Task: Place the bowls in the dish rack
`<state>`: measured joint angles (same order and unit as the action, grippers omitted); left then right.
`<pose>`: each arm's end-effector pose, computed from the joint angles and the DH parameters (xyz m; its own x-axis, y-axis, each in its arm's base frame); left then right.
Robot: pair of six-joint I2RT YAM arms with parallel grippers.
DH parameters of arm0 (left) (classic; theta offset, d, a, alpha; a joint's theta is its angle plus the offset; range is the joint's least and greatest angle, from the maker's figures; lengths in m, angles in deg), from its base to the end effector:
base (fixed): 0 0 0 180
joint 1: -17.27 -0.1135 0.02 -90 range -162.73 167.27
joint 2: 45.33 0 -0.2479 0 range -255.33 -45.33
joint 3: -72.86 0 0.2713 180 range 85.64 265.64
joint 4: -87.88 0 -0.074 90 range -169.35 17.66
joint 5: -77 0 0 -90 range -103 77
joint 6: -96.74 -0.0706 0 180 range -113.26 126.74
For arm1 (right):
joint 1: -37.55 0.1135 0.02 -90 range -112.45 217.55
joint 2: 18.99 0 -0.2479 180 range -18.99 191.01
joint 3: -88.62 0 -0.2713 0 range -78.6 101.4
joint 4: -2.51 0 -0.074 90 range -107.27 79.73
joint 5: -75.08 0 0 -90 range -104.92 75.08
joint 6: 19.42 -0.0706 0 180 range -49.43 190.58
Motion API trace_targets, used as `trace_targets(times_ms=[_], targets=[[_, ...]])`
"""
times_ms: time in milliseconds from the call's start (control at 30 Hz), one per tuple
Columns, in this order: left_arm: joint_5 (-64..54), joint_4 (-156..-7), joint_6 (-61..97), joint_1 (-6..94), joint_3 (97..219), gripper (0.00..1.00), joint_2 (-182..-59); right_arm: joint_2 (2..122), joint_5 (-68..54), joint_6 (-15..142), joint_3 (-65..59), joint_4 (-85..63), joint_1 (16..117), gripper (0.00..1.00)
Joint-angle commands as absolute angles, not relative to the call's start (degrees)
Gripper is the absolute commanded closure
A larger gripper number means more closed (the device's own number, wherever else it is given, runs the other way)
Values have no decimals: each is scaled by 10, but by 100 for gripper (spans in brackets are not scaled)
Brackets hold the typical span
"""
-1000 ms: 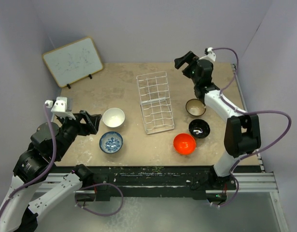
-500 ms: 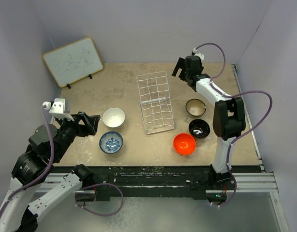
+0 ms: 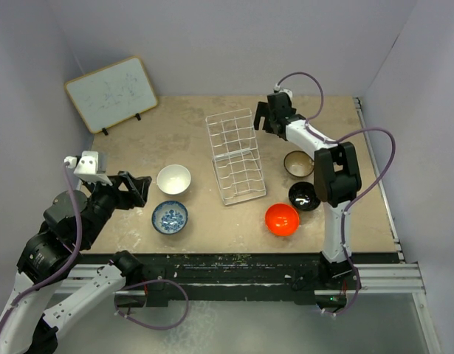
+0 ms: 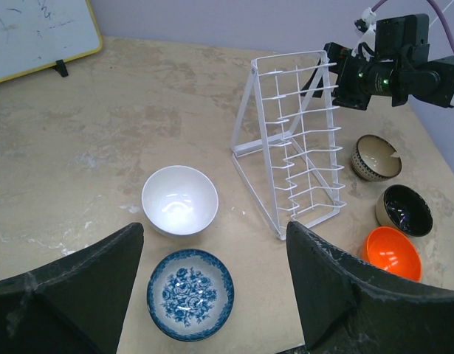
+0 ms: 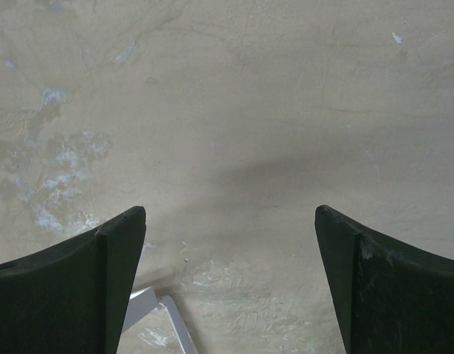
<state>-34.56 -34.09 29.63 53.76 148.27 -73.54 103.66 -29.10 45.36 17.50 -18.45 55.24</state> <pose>0.1144 -0.0523 0.4035 -0.2414 -0.2714 -0.9317 0.1834 0.9300 -0.3184 0.5143 0.1459 0.1765 -0.5348 0.2630 -0.8030 0.1383 0.9647 0.2239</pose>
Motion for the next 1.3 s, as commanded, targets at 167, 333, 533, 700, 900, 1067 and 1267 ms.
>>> trace_targets(times_ms=[167, 333, 533, 700, 900, 1067, 1267], targets=[[-356, -355, 283, 535, 1493, 19, -733, 1032, -276, 500, 180, -195, 563, 5], [-355, -352, 283, 535, 1494, 19, -730, 1055, -273, 506, 198, -202, 583, 5], [-363, -337, 286, 535, 1501, 19, -715, 1076, -266, 501, 207, -193, 596, 4], [-370, -324, 286, 535, 1505, 18, -704, 1087, -220, 524, 210, -163, 618, 4], [-377, -311, 288, 535, 1509, 18, -690, 1111, -167, 526, 244, -149, 640, 4], [-383, -299, 288, 535, 1515, 18, -680, 1132, -144, 507, 278, -141, 649, 5], [-391, -286, 290, 535, 1521, 18, -672, 1142, -123, 499, 298, -126, 670, 5]])
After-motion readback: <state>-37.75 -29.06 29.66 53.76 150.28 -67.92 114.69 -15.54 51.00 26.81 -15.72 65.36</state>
